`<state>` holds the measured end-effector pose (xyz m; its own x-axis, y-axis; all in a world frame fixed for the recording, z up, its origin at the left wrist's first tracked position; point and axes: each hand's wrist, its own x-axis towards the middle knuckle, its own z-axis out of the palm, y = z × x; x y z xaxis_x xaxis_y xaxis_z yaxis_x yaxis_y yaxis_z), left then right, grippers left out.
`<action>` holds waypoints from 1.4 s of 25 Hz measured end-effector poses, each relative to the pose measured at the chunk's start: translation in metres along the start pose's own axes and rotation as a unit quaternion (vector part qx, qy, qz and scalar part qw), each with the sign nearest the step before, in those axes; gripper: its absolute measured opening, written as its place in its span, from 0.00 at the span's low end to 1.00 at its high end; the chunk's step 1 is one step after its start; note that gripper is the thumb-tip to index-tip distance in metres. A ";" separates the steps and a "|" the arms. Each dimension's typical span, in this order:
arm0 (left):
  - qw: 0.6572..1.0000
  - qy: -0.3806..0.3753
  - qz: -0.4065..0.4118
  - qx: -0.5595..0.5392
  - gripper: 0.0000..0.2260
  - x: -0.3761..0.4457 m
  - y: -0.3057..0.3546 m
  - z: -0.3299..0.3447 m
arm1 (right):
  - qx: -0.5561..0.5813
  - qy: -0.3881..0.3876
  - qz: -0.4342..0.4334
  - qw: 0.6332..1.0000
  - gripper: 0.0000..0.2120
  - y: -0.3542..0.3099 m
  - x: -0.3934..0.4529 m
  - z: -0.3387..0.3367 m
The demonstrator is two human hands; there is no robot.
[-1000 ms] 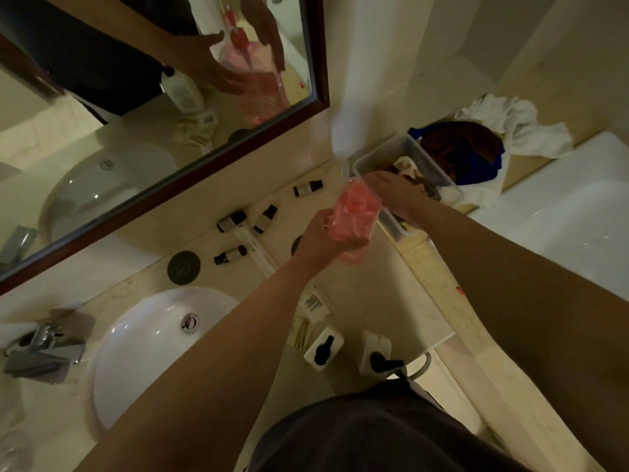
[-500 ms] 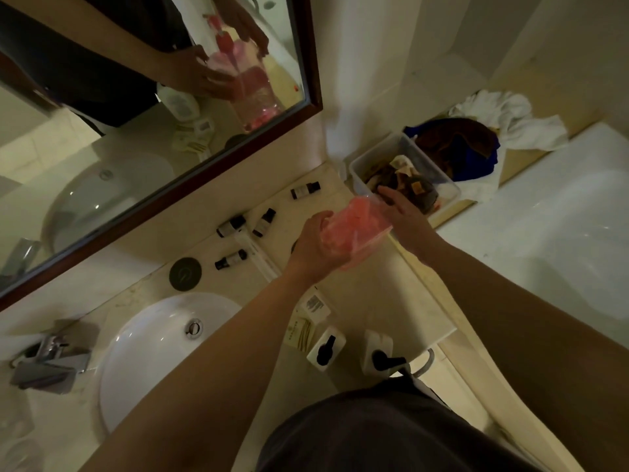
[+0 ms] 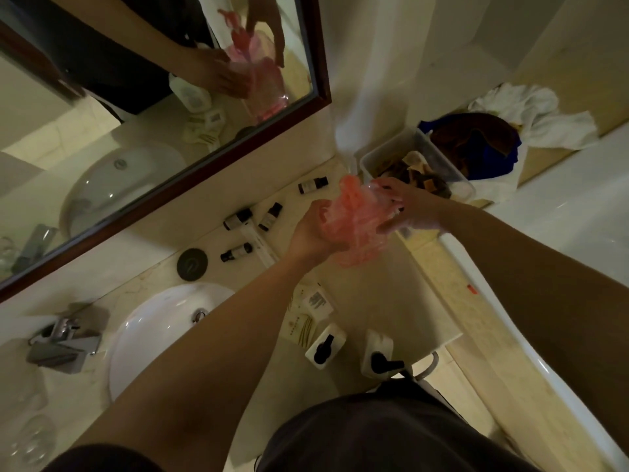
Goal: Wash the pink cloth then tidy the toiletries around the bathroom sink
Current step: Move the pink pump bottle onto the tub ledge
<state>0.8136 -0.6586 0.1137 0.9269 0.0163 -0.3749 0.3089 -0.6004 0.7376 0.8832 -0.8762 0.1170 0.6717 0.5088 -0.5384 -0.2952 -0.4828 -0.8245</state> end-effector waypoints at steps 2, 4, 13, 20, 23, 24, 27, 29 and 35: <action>1.000 0.000 -0.004 0.004 0.35 0.004 0.003 -0.002 | 0.004 -0.010 0.009 1.000 0.47 0.000 0.005 -0.007; 1.000 -0.002 0.001 0.009 0.35 0.005 0.002 -0.002 | -0.014 -0.026 0.017 0.999 0.47 0.002 0.008 -0.012; 0.997 0.041 0.007 -0.058 0.32 -0.022 -0.001 -0.024 | 0.017 0.016 -0.017 1.000 0.39 -0.019 -0.009 0.008; 0.965 0.163 -0.007 -0.208 0.32 -0.105 -0.025 -0.106 | 0.024 -0.033 -0.127 0.991 0.26 -0.125 -0.014 0.097; 0.942 0.236 -0.014 -0.238 0.27 -0.169 -0.056 -0.144 | -0.027 -0.069 -0.172 0.982 0.31 -0.164 -0.012 0.166; 0.935 0.259 -0.016 -0.240 0.26 -0.193 -0.069 -0.155 | -0.037 -0.080 -0.187 0.978 0.31 -0.174 -0.014 0.194; 0.915 0.324 -0.043 -0.238 0.27 -0.278 -0.118 -0.188 | -0.035 -0.103 -0.216 0.970 0.31 -0.197 -0.033 0.297; 0.900 0.359 -0.063 -0.237 0.26 -0.334 -0.154 -0.204 | -0.026 -0.123 -0.235 0.964 0.32 -0.203 -0.050 0.367; 0.852 0.450 -0.109 -0.244 0.22 -0.500 -0.258 -0.232 | -0.095 -0.274 -0.258 0.922 0.27 -0.203 -0.094 0.548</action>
<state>0.3201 -0.3267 0.2413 0.5566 0.8230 -0.1133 0.3434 -0.1038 0.9334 0.5079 -0.4348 0.2397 0.2300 0.9641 -0.1330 0.1261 -0.1650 -0.9782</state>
